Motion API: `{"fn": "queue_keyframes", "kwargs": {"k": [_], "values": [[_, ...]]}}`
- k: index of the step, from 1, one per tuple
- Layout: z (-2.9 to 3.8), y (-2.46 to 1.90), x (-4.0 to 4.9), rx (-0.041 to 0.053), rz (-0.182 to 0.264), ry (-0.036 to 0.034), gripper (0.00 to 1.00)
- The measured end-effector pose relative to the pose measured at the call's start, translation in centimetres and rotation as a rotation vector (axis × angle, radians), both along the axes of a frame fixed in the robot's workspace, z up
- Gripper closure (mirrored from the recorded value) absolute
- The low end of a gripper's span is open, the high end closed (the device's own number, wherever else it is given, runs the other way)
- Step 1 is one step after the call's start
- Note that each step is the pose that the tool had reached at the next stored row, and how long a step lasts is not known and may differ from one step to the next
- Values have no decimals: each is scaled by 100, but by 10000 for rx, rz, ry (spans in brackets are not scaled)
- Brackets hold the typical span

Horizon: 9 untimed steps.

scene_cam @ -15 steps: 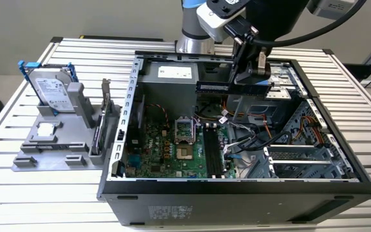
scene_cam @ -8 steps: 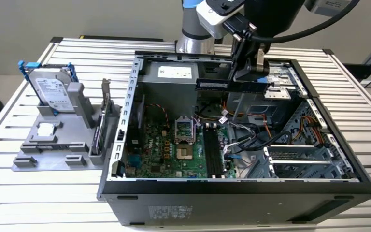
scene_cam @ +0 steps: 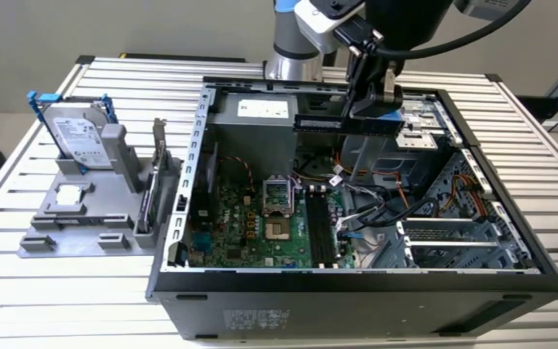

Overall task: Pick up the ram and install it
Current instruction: 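Pick up the ram and move it above insertion slot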

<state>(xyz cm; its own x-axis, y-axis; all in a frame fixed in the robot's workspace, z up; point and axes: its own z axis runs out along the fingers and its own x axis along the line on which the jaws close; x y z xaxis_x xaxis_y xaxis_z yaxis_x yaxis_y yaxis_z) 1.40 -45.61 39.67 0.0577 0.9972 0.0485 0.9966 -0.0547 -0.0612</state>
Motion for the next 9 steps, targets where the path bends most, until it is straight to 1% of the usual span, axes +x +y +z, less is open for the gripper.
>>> {"fn": "queue_keyframes", "kwargs": {"k": [9], "values": [[0,71,0,5,45,0,100]]}}
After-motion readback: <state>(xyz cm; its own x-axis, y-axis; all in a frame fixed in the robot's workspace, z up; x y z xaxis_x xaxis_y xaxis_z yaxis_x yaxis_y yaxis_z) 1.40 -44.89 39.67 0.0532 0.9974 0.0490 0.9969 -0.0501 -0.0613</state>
